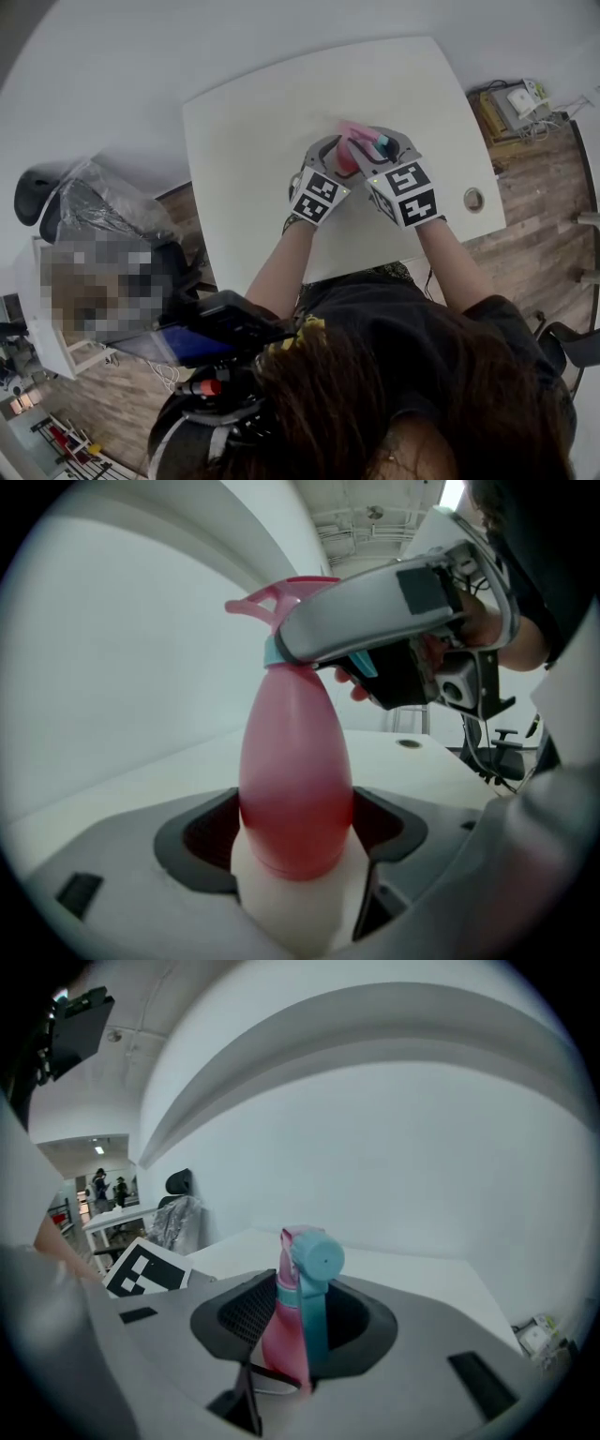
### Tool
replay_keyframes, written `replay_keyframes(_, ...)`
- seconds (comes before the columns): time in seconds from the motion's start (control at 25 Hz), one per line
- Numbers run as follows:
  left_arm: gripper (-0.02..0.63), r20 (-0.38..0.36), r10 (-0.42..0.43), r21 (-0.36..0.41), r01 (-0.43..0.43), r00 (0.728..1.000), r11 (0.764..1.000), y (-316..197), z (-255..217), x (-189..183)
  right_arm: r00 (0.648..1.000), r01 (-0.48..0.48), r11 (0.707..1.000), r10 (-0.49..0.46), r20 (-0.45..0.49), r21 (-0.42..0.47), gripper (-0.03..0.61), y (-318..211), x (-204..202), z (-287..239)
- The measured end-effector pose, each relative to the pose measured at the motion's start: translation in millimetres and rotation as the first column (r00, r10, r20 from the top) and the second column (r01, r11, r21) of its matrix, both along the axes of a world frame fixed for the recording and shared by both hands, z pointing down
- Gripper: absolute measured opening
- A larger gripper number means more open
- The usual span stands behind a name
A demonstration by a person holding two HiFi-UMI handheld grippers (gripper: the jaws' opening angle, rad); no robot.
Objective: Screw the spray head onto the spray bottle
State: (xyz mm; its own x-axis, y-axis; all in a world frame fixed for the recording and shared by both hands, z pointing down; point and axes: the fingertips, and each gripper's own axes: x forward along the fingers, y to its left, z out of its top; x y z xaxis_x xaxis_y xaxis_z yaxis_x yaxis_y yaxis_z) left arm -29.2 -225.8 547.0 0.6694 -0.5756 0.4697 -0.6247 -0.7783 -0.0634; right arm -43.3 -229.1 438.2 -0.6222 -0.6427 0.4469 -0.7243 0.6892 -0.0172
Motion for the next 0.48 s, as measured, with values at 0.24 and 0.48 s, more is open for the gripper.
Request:
replay_keyframes(0.24, 0.370, 0.007, -0.005, 0.003, 0.005, 1.000, 1.000, 0.9, -0.2, -0.5, 0.964, -0.266, 0.964, 0.266, -0.008, 0.018, 0.130, 0.8, 1.4, -1.4)
replay_keyframes(0.48, 0.370, 0.002, -0.005, 0.001, 0.005, 1.000, 1.000, 0.6, 0.2, 0.0, 0.937, -0.351, 0.936, 0.350, 0.016, 0.023, 0.132, 0.1, 3.0, -0.4)
